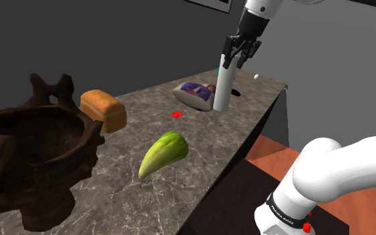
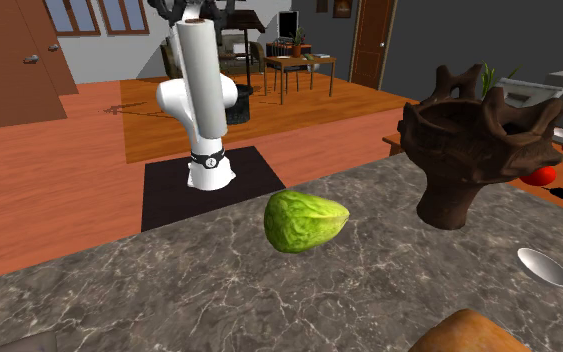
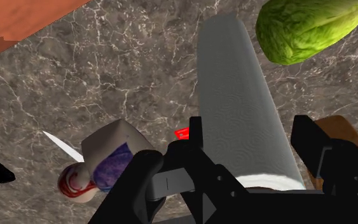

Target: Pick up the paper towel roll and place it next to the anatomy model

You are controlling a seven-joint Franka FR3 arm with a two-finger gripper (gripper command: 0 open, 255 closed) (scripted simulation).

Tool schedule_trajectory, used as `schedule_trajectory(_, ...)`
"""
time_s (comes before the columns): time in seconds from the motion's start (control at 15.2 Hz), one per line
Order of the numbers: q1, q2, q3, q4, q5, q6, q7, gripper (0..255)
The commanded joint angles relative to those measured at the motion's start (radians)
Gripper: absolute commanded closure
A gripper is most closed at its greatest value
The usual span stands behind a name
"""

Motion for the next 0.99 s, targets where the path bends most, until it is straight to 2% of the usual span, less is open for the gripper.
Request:
schedule_trajectory(0.0, -0.012, 0.005, -0.048, -0.009, -0.020, 0.017, -0.053, 255)
schedule_trajectory(0.46, -0.047, 0.081, -0.198, 0.034, -0.071, 0.061, -0.216, 255)
schedule_trajectory(0.92, -0.066, 0.207, -0.351, 0.132, -0.088, 0.101, -0.383, 255)
